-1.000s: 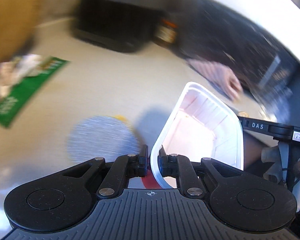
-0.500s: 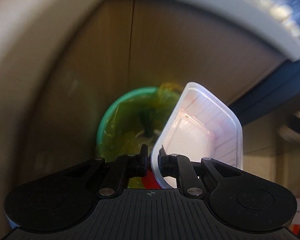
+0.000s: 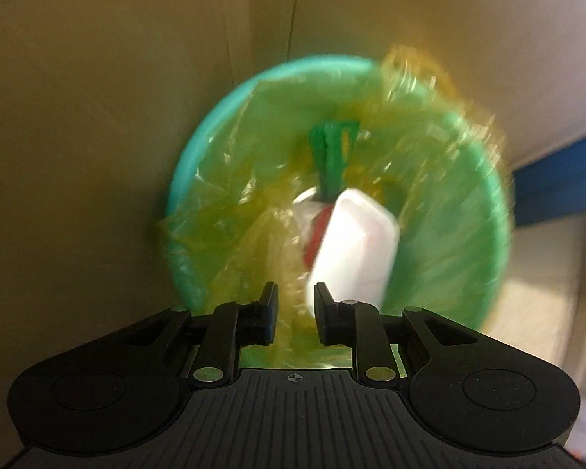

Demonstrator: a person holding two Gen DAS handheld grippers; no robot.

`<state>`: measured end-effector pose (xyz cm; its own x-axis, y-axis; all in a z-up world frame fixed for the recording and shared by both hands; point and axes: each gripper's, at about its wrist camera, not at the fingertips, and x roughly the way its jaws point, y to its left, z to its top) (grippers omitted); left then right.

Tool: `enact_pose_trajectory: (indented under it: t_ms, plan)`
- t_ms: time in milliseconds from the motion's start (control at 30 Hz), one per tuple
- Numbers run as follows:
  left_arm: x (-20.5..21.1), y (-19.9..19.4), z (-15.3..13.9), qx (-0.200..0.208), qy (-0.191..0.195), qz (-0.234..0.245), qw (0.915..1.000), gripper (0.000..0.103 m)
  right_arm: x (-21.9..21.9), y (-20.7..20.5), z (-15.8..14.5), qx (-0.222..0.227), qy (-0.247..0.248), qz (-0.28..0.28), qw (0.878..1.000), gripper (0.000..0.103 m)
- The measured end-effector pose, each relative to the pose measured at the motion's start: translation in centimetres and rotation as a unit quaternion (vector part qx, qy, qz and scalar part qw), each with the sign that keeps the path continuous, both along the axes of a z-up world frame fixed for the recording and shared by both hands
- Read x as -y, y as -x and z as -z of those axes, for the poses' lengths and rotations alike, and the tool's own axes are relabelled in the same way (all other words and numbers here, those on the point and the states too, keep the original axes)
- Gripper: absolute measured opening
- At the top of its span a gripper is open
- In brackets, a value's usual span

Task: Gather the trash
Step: 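Carry the red tray down to the bin and open the left gripper while the right carries the lump, then open the right gripper over the bin to drop the lump, then raise both grippers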

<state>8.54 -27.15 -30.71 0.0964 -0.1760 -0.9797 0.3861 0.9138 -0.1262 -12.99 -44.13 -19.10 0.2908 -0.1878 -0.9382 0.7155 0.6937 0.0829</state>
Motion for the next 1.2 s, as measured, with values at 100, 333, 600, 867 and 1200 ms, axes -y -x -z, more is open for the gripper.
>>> enact_pose_trajectory:
  t_ms: [100, 333, 600, 867, 1200]
  plan:
    - [-0.1, 0.0, -5.2, -0.01, 0.073, -0.01, 0.9972, 0.023, 0.3, -2.3, 1.5, -0.002, -0.026, -0.024, 0.999, 0.035]
    - [-3.0, 1.8, -21.5, 0.069, 0.268, 0.059, 0.959, 0.023, -0.1, -11.0, 8.9, -0.016, -0.136, -0.072, 0.988, 0.035]
    - [-15.8, 1.1, -30.7, 0.228, 0.274, -0.06, 0.9323, 0.023, -1.1, -16.7, 14.9, -0.073, -0.155, -0.089, 0.981, 0.042]
    - [-26.0, 3.3, -31.1, 0.244, 0.195, -0.203, 0.9282, 0.023, -2.7, -15.9, 1.4, -0.013, -0.06, -0.137, 0.989, 0.043]
    - [-32.3, 5.3, -30.3, 0.244, 0.128, -0.331, 0.9025, 0.023, -12.4, -20.2, -17.9, 0.186, 0.116, -0.295, 0.93, 0.065]
